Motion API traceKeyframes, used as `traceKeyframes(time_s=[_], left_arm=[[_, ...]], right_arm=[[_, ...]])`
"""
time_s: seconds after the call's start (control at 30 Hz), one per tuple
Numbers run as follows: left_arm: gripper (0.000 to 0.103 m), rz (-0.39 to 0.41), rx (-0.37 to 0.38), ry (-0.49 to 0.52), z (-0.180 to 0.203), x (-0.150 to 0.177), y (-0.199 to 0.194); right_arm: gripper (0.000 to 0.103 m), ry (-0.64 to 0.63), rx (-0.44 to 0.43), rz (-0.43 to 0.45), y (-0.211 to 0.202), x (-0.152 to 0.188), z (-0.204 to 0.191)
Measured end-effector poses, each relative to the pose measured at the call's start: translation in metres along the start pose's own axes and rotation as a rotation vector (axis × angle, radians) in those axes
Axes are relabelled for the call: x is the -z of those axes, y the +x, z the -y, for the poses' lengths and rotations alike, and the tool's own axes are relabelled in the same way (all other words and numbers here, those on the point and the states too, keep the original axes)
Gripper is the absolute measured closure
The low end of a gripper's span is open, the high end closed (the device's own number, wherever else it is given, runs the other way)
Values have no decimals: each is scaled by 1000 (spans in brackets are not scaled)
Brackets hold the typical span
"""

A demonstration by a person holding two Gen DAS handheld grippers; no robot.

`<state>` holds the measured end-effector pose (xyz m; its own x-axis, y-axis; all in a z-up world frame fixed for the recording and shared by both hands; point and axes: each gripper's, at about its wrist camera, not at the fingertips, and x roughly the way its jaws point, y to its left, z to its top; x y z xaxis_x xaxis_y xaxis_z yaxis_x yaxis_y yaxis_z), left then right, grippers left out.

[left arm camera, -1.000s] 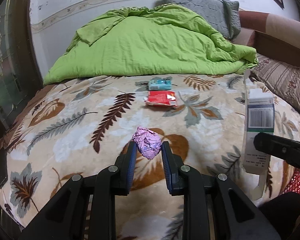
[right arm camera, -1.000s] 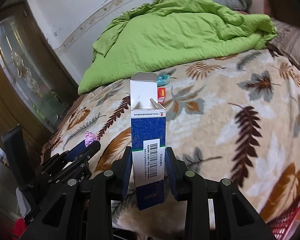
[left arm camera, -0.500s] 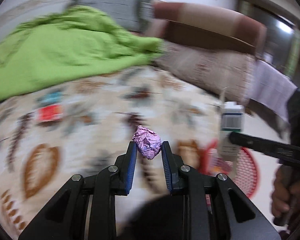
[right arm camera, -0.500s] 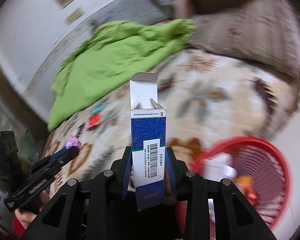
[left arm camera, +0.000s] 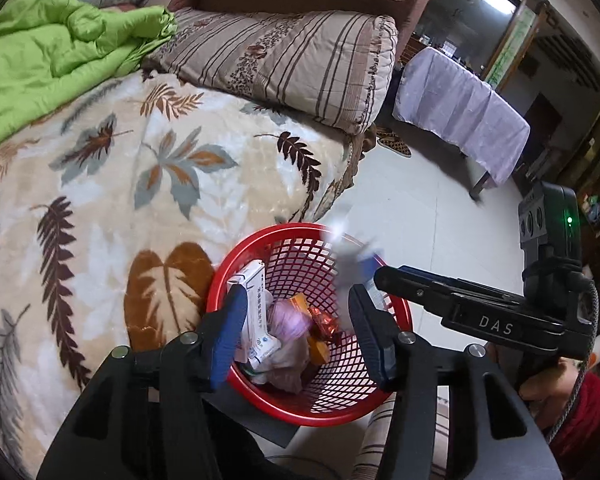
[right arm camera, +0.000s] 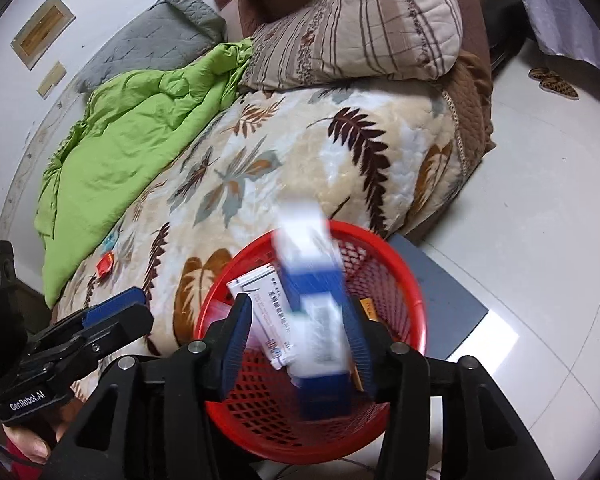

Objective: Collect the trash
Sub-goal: 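Carry both items to the red wastebasket and open both tools over it, then move both open tools back over the red packet and teal tissue pack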

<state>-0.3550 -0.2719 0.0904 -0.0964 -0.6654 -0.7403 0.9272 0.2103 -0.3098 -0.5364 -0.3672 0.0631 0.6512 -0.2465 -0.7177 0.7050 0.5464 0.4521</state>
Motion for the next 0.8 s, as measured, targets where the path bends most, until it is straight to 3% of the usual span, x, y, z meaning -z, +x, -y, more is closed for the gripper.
traceKeyframes(time_s=[0.17, 0.37, 0.53, 0.8], left_arm=[[46, 43, -50, -43, -22, 1, -21], [44, 118, -156, -161, -82, 4, -61], [44, 192, -279, -318, -155, 18, -104], [44, 276, -399, -611, -287, 52, -165]], right_arm=[[51, -44, -31, 12, 3, -7, -16], [51, -148, -134, -17, 25, -12, -71], [51, -250, -240, -71, 52, -15, -135], [51, -373, -313, -133, 99, -15, -223]])
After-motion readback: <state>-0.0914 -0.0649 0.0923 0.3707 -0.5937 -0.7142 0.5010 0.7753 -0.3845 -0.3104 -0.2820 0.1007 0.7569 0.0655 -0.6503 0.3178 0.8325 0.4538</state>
